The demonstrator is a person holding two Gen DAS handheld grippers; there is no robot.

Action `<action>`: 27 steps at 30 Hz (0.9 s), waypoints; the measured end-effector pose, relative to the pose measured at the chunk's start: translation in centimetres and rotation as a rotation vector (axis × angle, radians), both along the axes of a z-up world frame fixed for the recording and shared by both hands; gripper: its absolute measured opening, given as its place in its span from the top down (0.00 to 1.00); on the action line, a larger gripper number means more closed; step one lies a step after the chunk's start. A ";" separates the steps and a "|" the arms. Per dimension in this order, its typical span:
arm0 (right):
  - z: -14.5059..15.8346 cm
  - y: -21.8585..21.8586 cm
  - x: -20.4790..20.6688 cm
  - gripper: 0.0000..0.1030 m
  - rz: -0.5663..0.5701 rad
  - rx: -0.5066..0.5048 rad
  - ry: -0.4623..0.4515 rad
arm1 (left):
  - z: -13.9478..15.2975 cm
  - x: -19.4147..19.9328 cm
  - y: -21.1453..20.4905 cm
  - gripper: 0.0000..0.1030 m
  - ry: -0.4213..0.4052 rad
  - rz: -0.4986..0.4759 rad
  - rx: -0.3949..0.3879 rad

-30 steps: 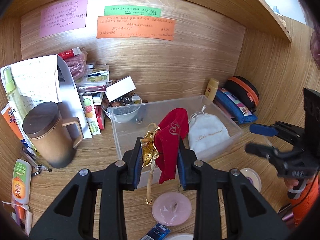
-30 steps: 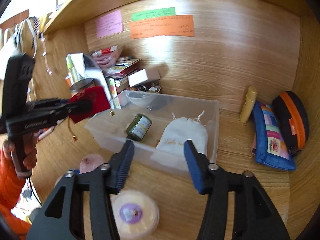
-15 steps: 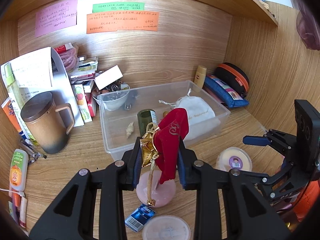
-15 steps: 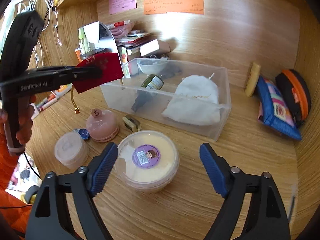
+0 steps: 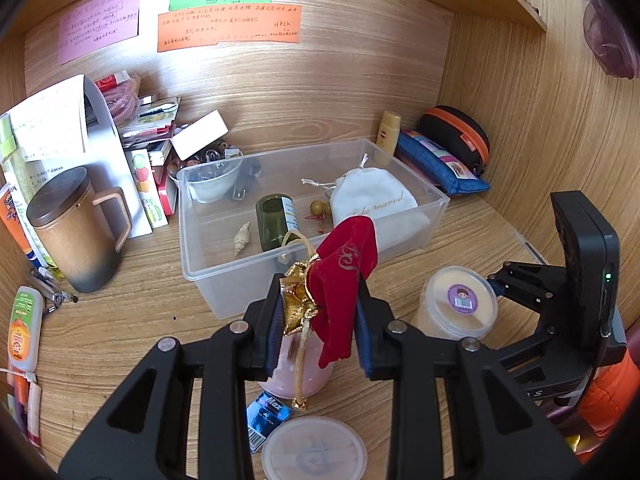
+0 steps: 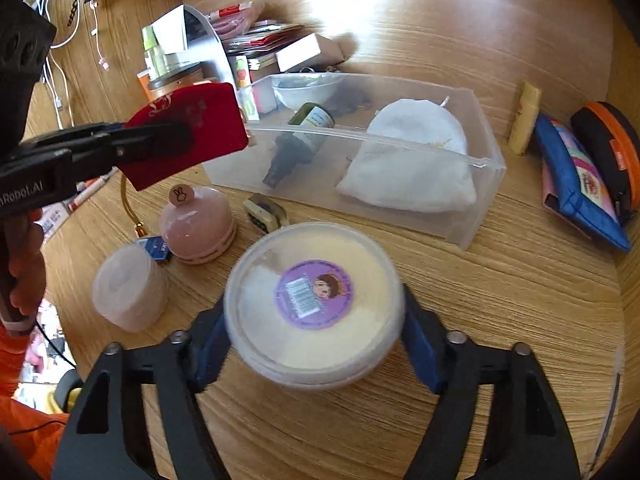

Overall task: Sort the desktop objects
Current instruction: 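Carry the red pouch toward the box with left gripper while right gripper grasps the cream tub, then lower the red pouch into the box with left gripper while right gripper carries the cream tub over it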

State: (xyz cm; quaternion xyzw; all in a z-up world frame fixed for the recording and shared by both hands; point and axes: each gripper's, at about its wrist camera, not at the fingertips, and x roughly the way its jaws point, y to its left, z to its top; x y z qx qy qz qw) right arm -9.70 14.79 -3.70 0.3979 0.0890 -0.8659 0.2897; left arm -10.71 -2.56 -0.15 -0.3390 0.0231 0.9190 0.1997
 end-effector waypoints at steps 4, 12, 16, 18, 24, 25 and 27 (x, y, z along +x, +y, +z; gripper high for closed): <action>-0.1 0.0 0.0 0.38 -0.025 -0.008 0.014 | -0.1 0.0 0.0 0.71 -0.004 0.001 0.001; 3.4 1.5 -1.1 0.40 -0.059 -0.109 0.053 | 0.0 0.0 -0.2 0.71 0.002 0.005 0.003; 5.9 1.5 -1.2 0.40 -0.043 -0.128 0.102 | 1.1 0.0 -0.6 0.71 0.034 0.013 0.005; 7.0 1.2 -1.6 0.40 -0.037 -0.139 0.119 | 1.6 -0.2 -0.9 0.71 0.049 0.018 0.008; 9.0 0.7 -3.1 0.40 -0.024 -0.160 0.152 | 2.5 -1.3 -1.7 0.71 0.062 0.033 0.014; 9.2 0.5 -3.3 0.40 -0.018 -0.161 0.155 | 2.6 -1.5 -1.8 0.71 0.064 0.035 0.011; 9.5 0.1 -3.9 0.40 -0.012 -0.160 0.159 | 2.8 -1.9 -2.0 0.71 0.067 0.040 0.005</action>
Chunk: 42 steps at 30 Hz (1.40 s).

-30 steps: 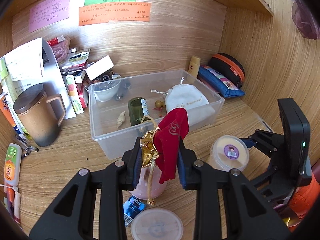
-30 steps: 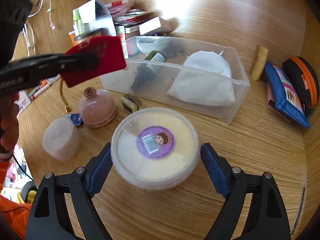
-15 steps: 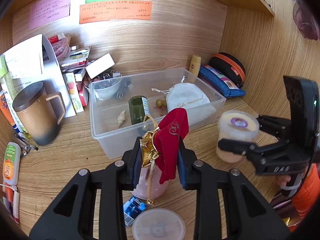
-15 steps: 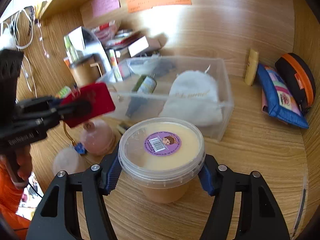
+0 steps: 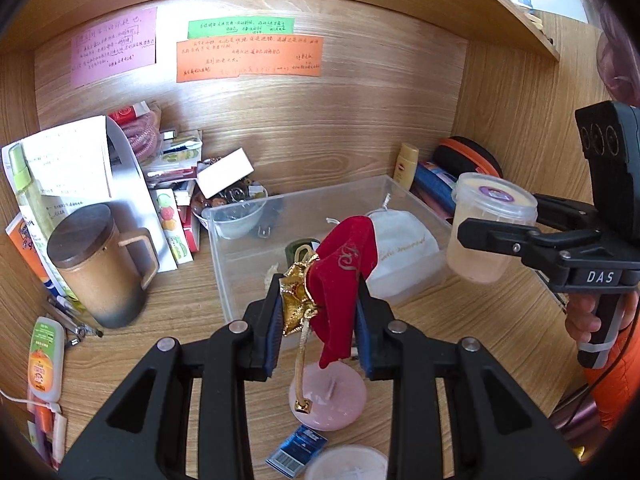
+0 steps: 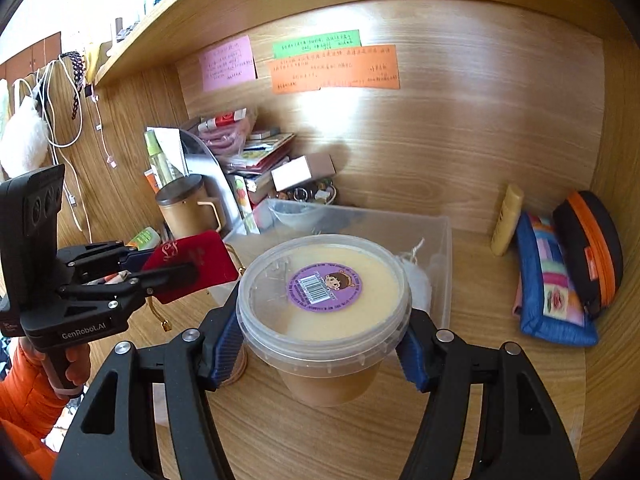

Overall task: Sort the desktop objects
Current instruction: 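Lower the red pouch into the box with left gripper while right gripper carries the cream tub over it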

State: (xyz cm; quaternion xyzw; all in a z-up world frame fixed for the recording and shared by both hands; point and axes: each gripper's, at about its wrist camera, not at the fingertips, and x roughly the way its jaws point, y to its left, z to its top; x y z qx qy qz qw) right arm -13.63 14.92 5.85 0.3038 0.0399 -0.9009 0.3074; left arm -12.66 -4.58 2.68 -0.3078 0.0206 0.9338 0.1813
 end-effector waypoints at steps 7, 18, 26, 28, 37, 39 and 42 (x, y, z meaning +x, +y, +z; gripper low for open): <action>0.1 -1.0 -2.6 0.40 0.016 0.002 -0.016 | 0.4 -2.0 -1.3 0.71 -0.002 0.020 0.010; -0.6 -2.4 -6.5 0.40 0.016 0.026 -0.045 | 0.4 -5.5 -1.2 0.71 0.001 0.021 0.018; -2.2 -4.1 -9.6 0.40 0.027 0.051 -0.094 | -0.3 -8.7 -0.3 0.71 -0.035 0.024 0.010; -2.7 -4.6 -10.2 0.40 0.030 0.058 -0.106 | -0.7 -9.4 -0.3 0.71 -0.046 0.028 0.006; -4.2 -6.5 -12.2 0.40 0.044 0.129 -0.134 | -2.6 -11.6 0.0 0.71 -0.094 0.033 0.000; -4.5 -6.7 -12.5 0.40 0.039 0.142 -0.137 | -2.9 -12.0 0.1 0.71 -0.102 0.036 -0.007; -4.9 -7.3 -13.0 0.40 0.040 0.178 -0.141 | -3.2 -12.4 0.4 0.71 -0.107 0.033 -0.014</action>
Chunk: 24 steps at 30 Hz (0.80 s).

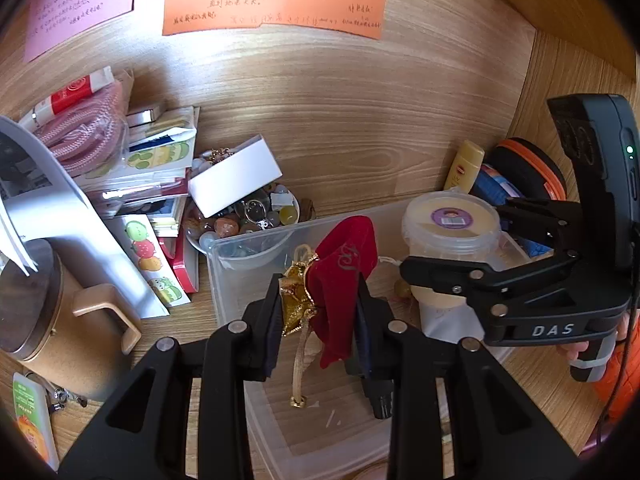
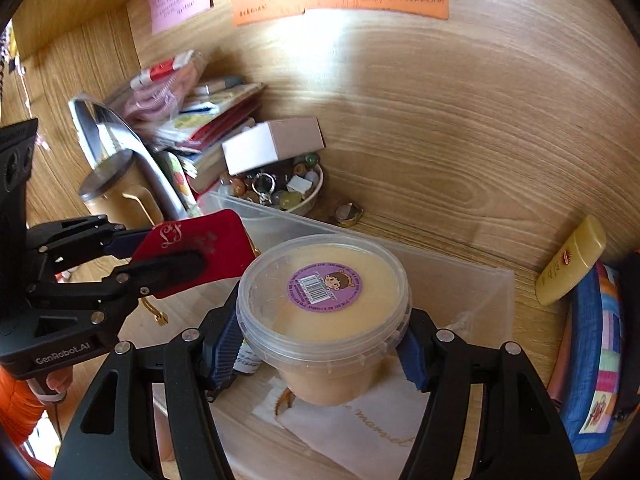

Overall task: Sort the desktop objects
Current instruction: 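Lower the red pouch into the box with left gripper while right gripper carries the cream tub over it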

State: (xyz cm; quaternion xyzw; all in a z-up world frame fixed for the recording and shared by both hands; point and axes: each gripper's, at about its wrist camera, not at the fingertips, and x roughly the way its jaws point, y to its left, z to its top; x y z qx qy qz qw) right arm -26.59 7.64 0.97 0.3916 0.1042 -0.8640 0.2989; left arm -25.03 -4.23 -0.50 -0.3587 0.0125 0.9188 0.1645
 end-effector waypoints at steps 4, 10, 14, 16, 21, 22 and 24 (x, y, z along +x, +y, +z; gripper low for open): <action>-0.5 -0.5 -0.6 0.40 0.005 0.048 0.000 | -0.4 -0.7 0.1 0.71 -0.011 -0.002 -0.001; -1.4 -0.7 -1.4 0.40 0.007 0.077 -0.025 | -1.2 -1.6 0.4 0.71 -0.044 -0.006 0.002; -1.5 -1.1 -1.5 0.40 0.025 0.107 -0.032 | -1.8 -2.1 0.5 0.69 -0.066 0.002 -0.001; -1.7 -1.4 -1.4 0.39 0.035 0.126 -0.035 | -2.0 -2.3 0.6 0.69 -0.074 0.003 0.000; -1.9 -1.9 -1.3 0.39 0.047 0.157 -0.037 | -2.3 -2.4 0.7 0.65 -0.077 0.008 -0.007; -2.0 -1.9 -1.2 0.39 0.048 0.158 -0.039 | -2.3 -2.4 0.7 0.63 -0.076 0.010 -0.006; -2.2 -2.0 -1.2 0.37 0.055 0.162 -0.050 | -2.3 -2.4 0.6 0.61 -0.077 0.016 -0.010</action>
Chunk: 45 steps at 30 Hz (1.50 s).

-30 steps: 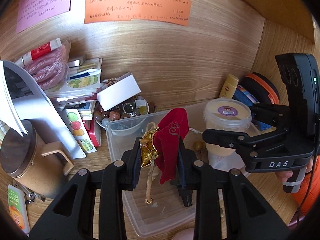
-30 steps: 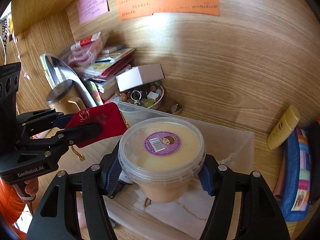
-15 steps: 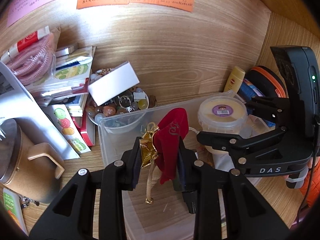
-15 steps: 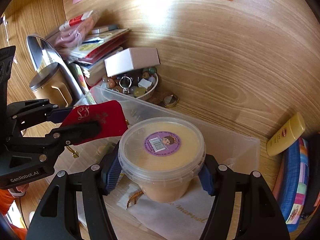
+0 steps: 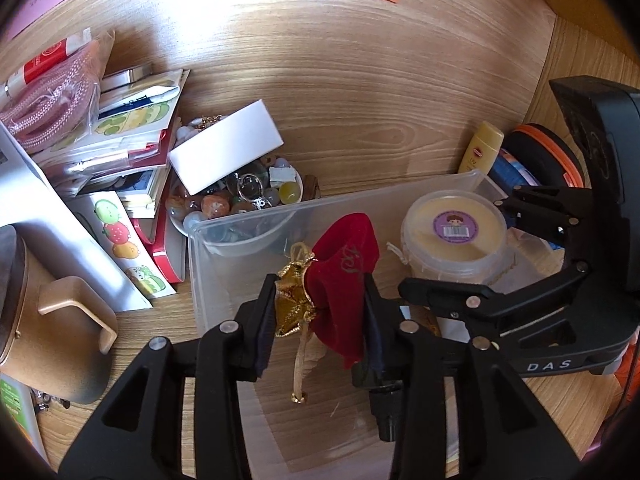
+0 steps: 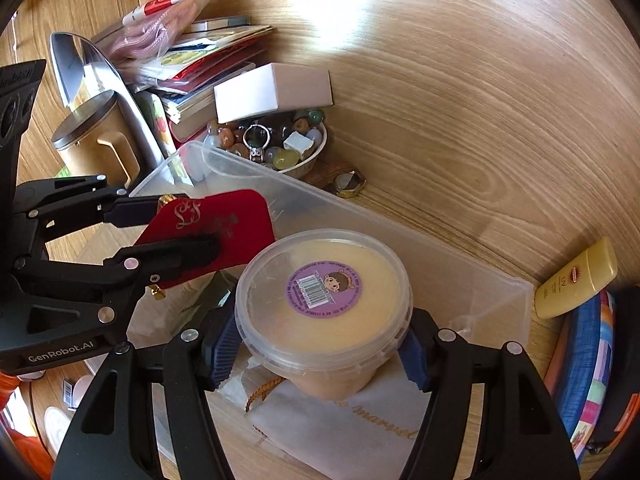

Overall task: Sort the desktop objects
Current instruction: 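Lower the red pouch into the box with left gripper while right gripper carries the cream tub over it, then open both grippers to release the pouch and tub into the box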

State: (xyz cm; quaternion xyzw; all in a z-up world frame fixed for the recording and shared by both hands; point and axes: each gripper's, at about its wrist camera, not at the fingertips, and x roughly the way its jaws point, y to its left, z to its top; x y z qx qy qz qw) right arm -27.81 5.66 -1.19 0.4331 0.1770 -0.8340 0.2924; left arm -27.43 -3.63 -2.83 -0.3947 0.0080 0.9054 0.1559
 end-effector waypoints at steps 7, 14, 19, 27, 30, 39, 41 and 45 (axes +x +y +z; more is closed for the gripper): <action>-0.4 -0.2 0.2 0.35 0.008 0.018 -0.013 | -0.1 0.0 0.0 0.59 0.000 -0.001 -0.015; -0.4 -0.1 0.5 0.32 -0.007 0.036 -0.001 | 0.1 0.1 -0.2 0.49 -0.006 -0.003 -0.005; 0.1 0.0 1.1 0.27 -0.019 0.046 0.024 | 0.7 0.3 -0.1 0.38 0.017 0.006 -0.013; 0.9 0.6 1.5 0.22 -0.044 0.062 0.057 | 1.5 0.8 0.0 0.37 0.023 0.007 -0.006; 1.2 0.9 1.7 0.22 -0.053 0.057 0.050 | 2.1 1.3 -0.1 0.36 0.038 0.016 -0.001; 2.3 1.7 3.1 0.20 -0.038 0.017 0.064 | 3.2 2.3 0.2 0.32 0.054 0.017 -0.001; 2.5 1.8 3.6 0.19 -0.037 0.023 0.084 | 3.4 2.7 0.2 0.29 0.058 0.020 -0.004; 2.7 2.2 4.6 0.16 -0.046 0.028 0.098 | 3.8 3.5 0.1 0.28 0.063 0.029 -0.008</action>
